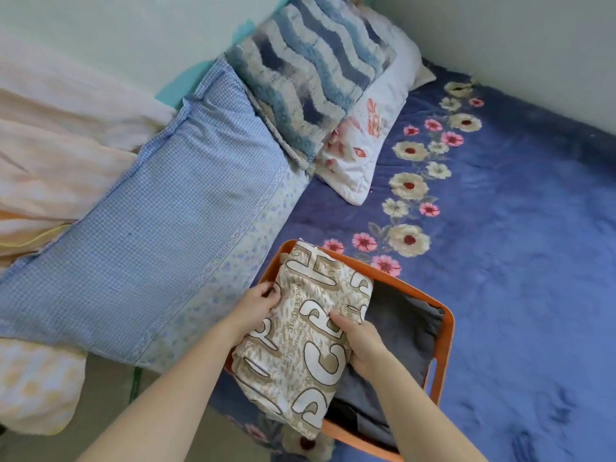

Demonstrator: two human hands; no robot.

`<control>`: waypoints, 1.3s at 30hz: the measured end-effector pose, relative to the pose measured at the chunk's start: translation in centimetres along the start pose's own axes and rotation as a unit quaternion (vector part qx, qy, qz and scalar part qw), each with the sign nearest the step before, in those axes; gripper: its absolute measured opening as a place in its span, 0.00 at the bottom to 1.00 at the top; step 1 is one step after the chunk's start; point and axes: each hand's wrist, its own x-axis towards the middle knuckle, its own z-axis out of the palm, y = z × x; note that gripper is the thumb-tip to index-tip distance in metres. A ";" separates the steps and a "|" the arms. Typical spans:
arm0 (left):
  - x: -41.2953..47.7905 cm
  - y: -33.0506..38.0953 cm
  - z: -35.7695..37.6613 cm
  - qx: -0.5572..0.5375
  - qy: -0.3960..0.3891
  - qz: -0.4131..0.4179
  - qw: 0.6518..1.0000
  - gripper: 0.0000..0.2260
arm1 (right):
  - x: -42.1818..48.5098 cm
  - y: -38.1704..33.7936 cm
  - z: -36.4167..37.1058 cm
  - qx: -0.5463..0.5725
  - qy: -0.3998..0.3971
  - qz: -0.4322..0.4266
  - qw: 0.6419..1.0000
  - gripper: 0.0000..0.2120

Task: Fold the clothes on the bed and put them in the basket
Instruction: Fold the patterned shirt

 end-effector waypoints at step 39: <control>5.6 -3.2 2.6 0.538 -0.040 0.221 0.812 0.37 | 4.9 -0.5 1.1 -0.750 0.026 -0.340 0.566 0.41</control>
